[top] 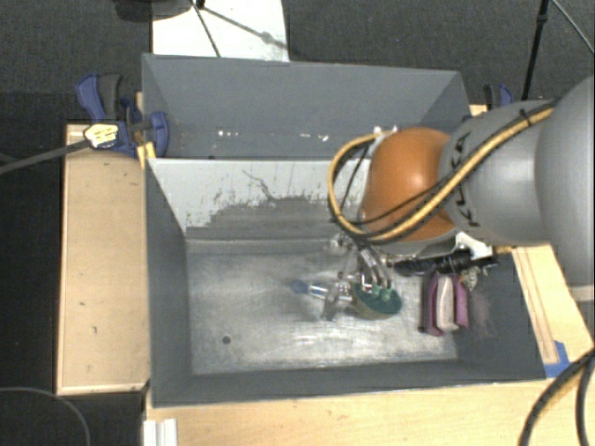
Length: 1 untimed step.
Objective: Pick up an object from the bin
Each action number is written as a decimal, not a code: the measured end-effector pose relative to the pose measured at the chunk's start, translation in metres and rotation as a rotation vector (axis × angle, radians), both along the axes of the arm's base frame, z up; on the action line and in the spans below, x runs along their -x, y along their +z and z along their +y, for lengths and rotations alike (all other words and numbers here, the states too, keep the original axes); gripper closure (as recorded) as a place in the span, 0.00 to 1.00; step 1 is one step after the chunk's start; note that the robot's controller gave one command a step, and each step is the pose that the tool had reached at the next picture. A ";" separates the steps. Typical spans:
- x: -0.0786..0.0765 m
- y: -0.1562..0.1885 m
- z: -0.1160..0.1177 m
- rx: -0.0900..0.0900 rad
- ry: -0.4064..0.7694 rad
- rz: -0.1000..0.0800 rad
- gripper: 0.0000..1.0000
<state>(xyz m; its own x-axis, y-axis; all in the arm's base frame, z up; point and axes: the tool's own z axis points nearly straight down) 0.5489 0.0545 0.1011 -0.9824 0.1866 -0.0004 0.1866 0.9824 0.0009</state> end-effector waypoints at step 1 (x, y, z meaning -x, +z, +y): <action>-0.003 -0.029 -0.034 -0.001 0.065 -0.007 0.00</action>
Offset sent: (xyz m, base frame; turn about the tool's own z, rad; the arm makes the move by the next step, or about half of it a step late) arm 0.0004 -0.0336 -0.0311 -0.0661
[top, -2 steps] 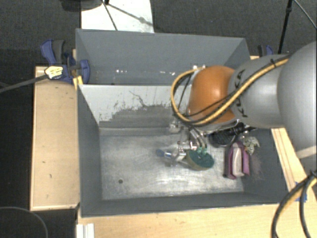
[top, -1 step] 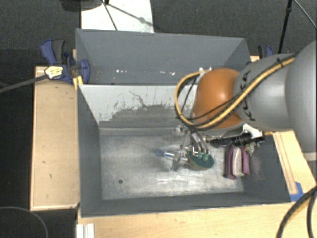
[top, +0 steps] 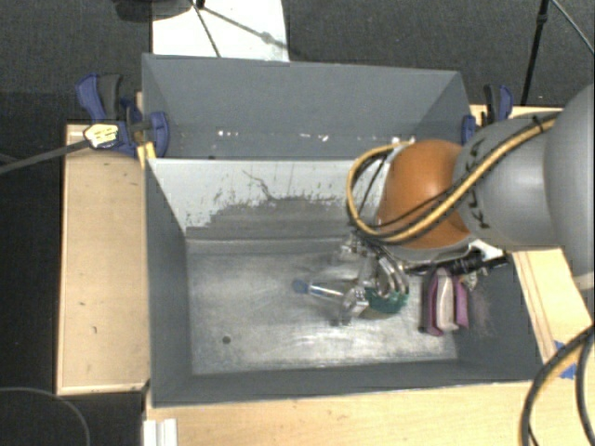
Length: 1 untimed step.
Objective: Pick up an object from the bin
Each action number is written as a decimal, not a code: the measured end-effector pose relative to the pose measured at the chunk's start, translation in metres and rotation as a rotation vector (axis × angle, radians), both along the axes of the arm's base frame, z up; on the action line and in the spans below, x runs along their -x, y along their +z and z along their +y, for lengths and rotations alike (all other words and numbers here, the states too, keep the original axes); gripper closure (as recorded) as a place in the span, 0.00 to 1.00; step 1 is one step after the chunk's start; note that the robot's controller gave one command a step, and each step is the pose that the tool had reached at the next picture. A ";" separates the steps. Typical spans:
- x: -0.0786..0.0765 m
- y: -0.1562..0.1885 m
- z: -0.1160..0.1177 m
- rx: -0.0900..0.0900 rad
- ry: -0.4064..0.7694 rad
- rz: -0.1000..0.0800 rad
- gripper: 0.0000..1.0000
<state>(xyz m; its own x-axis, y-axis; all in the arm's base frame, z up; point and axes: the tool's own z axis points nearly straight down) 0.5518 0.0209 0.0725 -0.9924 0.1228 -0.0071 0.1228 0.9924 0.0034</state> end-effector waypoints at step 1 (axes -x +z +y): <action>-0.001 0.002 0.001 0.000 -0.004 0.002 0.00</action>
Offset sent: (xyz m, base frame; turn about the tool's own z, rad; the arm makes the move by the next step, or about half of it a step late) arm 0.0000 0.0000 0.0000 0.0000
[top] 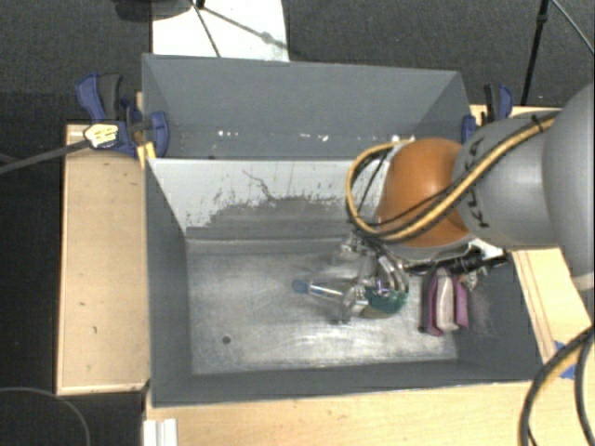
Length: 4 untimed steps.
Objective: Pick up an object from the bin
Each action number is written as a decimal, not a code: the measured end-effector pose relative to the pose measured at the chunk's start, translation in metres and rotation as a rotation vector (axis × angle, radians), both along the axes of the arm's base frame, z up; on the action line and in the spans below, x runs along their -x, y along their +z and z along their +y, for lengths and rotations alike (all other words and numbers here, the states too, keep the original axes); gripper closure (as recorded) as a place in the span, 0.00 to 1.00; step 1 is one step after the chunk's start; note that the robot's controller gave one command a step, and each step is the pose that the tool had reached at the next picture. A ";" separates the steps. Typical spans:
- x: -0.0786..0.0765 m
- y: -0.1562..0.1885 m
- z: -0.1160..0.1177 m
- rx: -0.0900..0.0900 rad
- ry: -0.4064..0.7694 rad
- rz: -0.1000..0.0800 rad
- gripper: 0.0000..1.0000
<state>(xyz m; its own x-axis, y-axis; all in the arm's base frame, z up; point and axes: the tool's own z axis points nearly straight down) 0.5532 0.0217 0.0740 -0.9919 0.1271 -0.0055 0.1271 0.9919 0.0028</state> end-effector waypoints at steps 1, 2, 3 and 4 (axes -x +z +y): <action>-0.002 0.002 0.000 0.000 -0.004 -0.006 1.00; -0.003 0.013 0.000 0.001 -0.009 0.000 1.00; -0.005 0.084 0.000 0.001 -0.013 -0.002 1.00; -0.006 0.099 0.000 0.001 -0.015 0.000 1.00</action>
Offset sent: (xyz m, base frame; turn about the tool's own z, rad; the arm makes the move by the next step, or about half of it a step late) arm 0.0000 0.0000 0.0000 0.0000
